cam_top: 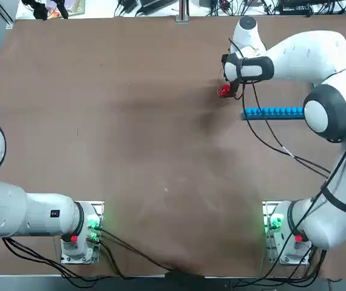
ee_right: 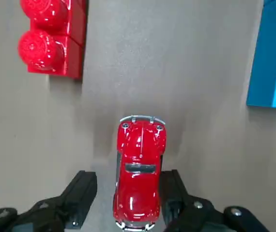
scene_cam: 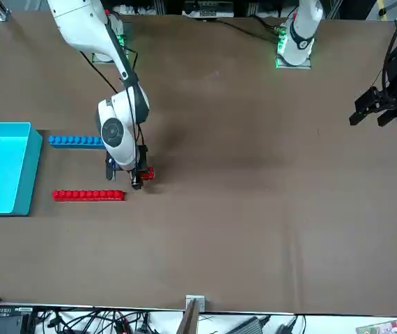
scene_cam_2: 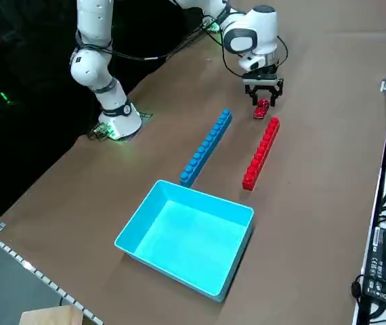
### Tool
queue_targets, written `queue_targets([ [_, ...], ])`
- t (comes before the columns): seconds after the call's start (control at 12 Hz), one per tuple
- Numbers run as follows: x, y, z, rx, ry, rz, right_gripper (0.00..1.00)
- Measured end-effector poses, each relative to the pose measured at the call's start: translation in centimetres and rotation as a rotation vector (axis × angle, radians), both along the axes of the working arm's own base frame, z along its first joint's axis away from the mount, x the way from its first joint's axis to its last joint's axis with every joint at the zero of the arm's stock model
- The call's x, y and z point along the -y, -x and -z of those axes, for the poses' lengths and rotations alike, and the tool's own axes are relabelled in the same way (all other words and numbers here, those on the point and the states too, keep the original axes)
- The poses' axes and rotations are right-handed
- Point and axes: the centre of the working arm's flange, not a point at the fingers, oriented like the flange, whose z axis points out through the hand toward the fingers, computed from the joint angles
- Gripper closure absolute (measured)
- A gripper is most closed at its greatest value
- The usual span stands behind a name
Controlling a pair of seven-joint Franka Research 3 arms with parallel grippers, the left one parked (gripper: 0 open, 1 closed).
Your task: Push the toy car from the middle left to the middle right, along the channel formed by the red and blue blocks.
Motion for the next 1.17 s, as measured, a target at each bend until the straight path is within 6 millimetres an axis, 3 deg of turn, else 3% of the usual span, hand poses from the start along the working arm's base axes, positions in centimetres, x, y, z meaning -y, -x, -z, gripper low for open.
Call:
queue_targets([
  [0.08,0.04,0.04,0.07,0.001,0.0,0.01,0.22],
  [0.17,0.07,0.07,0.11,0.0,0.001,0.021,0.3],
  [0.42,0.07,0.09,0.15,0.0,0.001,0.044,0.33],
  [0.58,0.12,0.22,0.28,-0.004,0.004,0.079,0.47],
  [1.17,-0.43,0.44,0.04,0.002,0.001,0.166,0.54],
])
